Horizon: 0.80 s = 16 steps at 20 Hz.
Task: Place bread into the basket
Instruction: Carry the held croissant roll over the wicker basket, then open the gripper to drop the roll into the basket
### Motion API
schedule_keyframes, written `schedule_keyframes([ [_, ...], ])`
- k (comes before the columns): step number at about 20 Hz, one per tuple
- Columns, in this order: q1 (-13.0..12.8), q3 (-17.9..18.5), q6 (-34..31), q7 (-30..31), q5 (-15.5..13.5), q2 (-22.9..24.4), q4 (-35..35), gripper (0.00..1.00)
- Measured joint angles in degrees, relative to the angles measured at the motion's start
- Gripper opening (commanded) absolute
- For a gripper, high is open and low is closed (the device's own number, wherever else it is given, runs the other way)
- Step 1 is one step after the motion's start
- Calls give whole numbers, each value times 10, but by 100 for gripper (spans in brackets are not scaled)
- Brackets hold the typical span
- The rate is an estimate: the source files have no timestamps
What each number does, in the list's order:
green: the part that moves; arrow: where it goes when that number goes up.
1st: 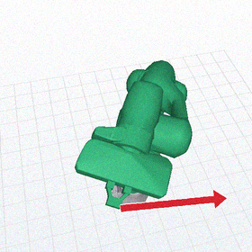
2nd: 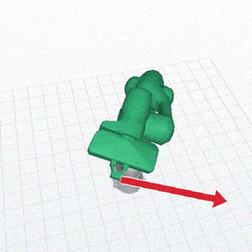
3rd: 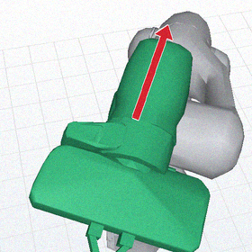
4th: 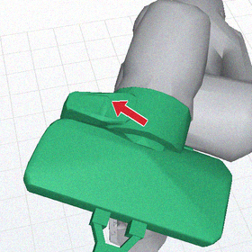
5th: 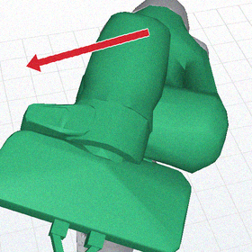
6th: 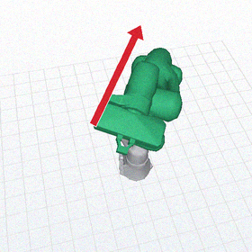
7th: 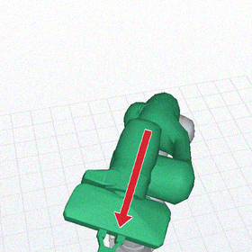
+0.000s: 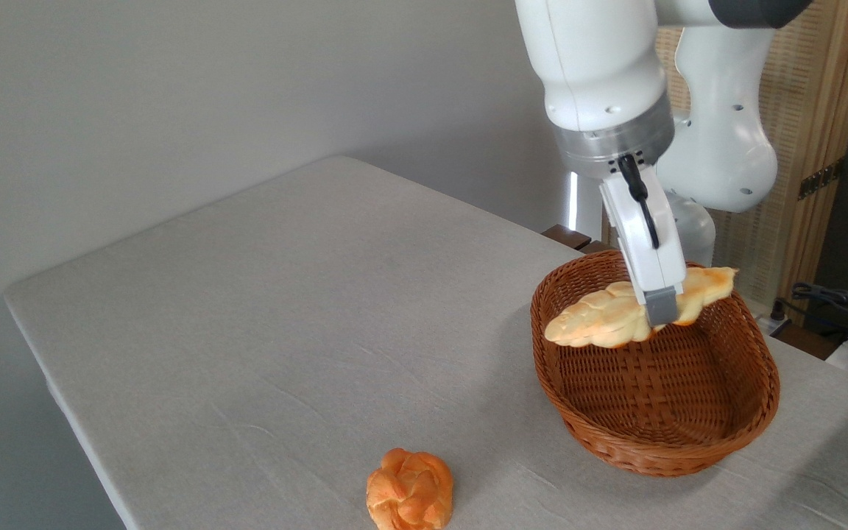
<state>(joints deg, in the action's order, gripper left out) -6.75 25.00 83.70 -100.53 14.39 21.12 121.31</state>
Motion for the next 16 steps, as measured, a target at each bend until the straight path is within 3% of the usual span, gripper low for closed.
schedule_keyframes([
  [16, 0, 4, 0, -8, 1, 0, 1, 100],
])
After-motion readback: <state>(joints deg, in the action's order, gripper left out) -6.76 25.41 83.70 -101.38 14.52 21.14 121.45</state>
